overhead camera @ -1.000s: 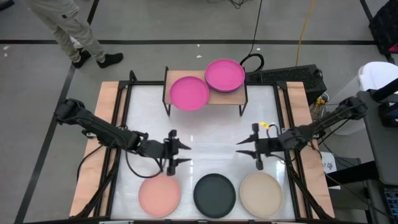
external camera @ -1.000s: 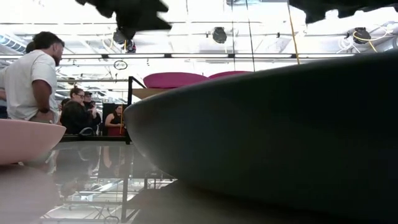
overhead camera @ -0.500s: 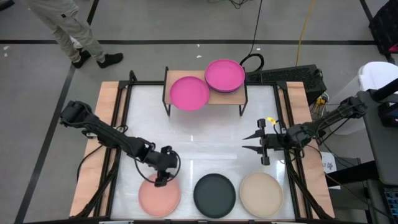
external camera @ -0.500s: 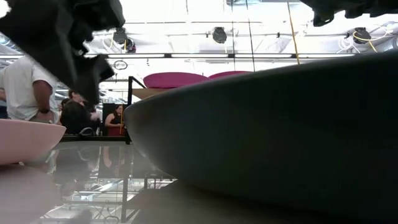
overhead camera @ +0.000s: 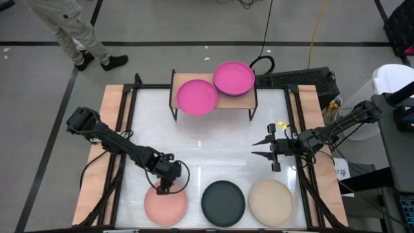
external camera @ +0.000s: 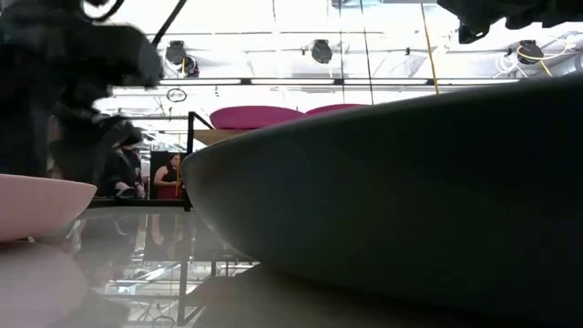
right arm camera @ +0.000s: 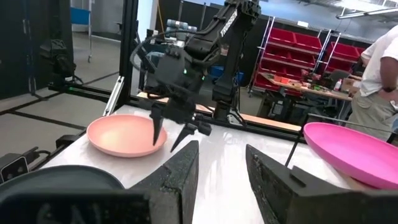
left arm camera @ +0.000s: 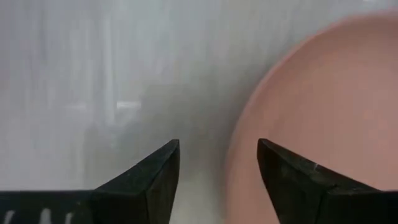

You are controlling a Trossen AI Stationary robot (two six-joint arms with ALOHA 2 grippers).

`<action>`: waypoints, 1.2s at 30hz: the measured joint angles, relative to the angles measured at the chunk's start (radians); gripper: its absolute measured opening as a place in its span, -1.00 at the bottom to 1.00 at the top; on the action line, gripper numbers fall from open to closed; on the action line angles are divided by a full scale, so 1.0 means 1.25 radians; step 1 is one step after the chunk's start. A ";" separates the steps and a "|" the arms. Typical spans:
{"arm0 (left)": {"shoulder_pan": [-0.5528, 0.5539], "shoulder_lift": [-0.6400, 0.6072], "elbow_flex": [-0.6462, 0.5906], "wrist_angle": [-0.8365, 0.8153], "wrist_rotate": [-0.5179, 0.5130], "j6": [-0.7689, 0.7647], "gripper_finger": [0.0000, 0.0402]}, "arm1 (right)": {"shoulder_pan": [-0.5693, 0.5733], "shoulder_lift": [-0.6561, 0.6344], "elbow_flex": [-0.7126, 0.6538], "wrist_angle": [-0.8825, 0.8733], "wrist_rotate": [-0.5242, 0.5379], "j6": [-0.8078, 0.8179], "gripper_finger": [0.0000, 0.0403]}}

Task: Place and stack plates onto a shelf
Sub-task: Stack the light pink plate on top of the pink plate on the shelf

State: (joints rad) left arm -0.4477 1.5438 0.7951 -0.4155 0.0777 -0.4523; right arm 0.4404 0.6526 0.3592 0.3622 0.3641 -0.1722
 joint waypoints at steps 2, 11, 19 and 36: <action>-0.002 0.018 -0.002 0.001 0.010 -0.003 0.09 | 0.000 0.000 0.000 -0.001 0.000 0.000 -0.43; 0.004 0.073 0.002 0.011 0.038 -0.005 -0.24 | 0.000 0.000 0.000 0.004 -0.001 0.001 -0.43; 0.044 -0.003 -0.001 0.000 0.074 -0.031 -0.94 | 0.000 0.000 0.000 0.007 -0.001 -0.001 -0.43; 0.296 -0.288 0.161 -0.086 -0.090 0.112 -0.95 | 0.000 0.000 0.000 0.004 0.000 -0.012 -0.43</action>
State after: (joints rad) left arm -0.0781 1.1841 0.9963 -0.5226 -0.0351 -0.3118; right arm 0.4404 0.6527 0.3592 0.3670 0.3637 -0.1871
